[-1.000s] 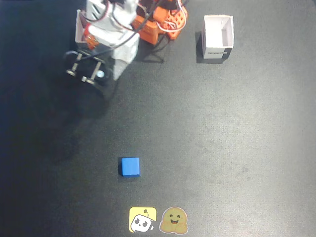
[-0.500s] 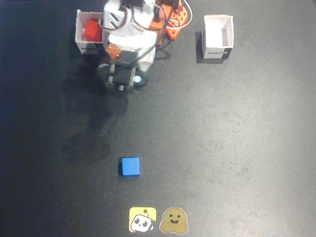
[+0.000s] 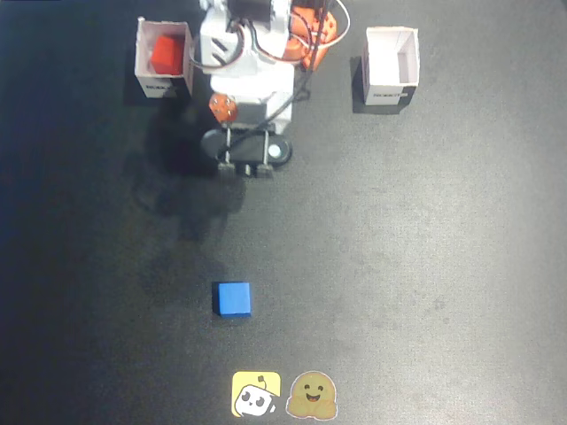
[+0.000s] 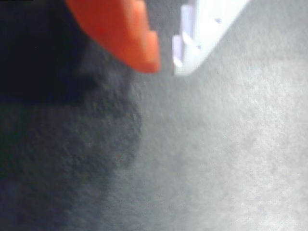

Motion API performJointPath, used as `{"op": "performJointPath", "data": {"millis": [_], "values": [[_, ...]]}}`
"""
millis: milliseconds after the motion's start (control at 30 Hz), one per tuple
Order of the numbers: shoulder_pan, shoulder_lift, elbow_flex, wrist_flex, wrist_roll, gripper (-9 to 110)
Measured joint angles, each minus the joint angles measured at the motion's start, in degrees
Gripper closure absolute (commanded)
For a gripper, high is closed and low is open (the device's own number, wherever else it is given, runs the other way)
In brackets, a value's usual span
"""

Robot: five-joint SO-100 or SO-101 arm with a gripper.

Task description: Put the red cube in the right box and the blue cube in the left box.

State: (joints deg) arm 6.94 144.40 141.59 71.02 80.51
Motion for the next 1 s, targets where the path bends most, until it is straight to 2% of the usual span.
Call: {"op": "performJointPath", "data": {"millis": [367,533,1000], "values": [[0.35,-16.44,-9.67,-5.19,-1.58,98],[0.35,-21.62,-10.72,-9.14,-1.58,96],[-2.46,-42.10,-26.72,-12.57,-1.23,88]]}}
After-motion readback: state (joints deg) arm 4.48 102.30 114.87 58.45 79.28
